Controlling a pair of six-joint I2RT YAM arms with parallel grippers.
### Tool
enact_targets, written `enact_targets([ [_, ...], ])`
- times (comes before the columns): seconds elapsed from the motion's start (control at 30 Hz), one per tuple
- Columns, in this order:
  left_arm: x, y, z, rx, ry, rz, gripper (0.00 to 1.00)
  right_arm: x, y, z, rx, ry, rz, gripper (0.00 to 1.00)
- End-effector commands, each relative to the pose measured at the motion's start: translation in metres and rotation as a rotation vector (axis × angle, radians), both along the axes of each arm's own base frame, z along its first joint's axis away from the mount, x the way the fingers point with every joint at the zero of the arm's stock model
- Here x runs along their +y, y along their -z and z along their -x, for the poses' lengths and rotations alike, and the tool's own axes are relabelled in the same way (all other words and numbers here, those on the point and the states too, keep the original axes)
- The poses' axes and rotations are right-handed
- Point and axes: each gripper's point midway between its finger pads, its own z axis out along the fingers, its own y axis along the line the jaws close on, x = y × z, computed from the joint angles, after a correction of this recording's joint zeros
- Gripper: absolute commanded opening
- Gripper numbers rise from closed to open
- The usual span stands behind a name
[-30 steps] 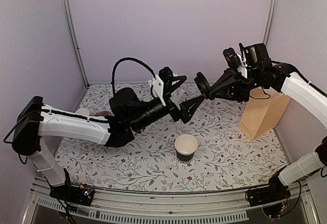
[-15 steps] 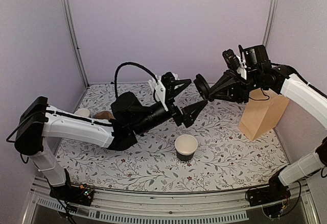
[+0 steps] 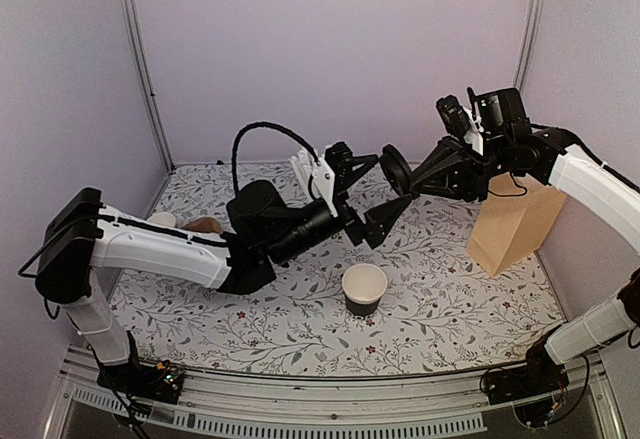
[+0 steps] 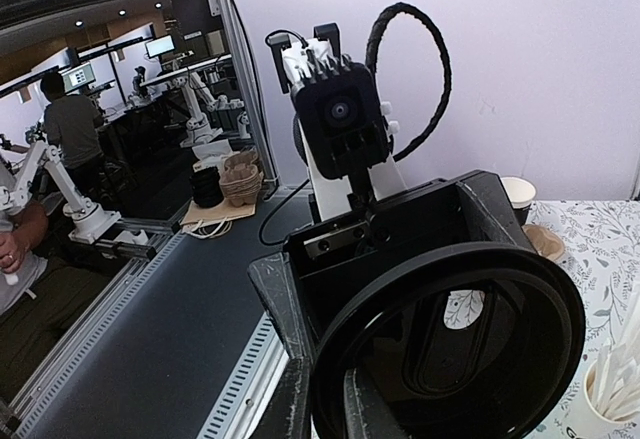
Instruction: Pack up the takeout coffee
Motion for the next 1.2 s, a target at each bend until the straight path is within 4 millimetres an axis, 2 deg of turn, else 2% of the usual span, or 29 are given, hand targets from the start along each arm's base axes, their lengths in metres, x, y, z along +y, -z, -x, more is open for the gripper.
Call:
enact_targets([
  [0.0, -0.005, -0.007, -0.002, -0.007, -0.035, 0.011, 0.93, -0.002, -0.008, 0.006, -0.007, -0.027, -0.027, 0.12],
  [0.37, -0.005, -0.01, -0.008, -0.007, -0.072, 0.015, 0.83, -0.001, -0.004, 0.004, 0.009, -0.022, -0.018, 0.13],
  [0.57, 0.003, -0.009, -0.014, 0.026, -0.113, 0.02, 0.82, -0.01, -0.011, -0.005, 0.021, 0.015, -0.023, 0.29],
  [0.73, 0.01, -0.007, -0.014, 0.034, -0.124, 0.012, 0.81, -0.022, -0.015, -0.016, 0.022, 0.068, -0.026, 0.32],
  [1.0, 0.002, 0.009, -0.022, 0.062, -0.116, -0.025, 0.79, -0.021, 0.0, -0.022, 0.041, 0.095, -0.002, 0.33],
  [1.17, -0.006, 0.022, -0.033, 0.11, -0.091, -0.052, 0.78, -0.019, 0.013, -0.039, 0.021, 0.18, 0.045, 0.33],
])
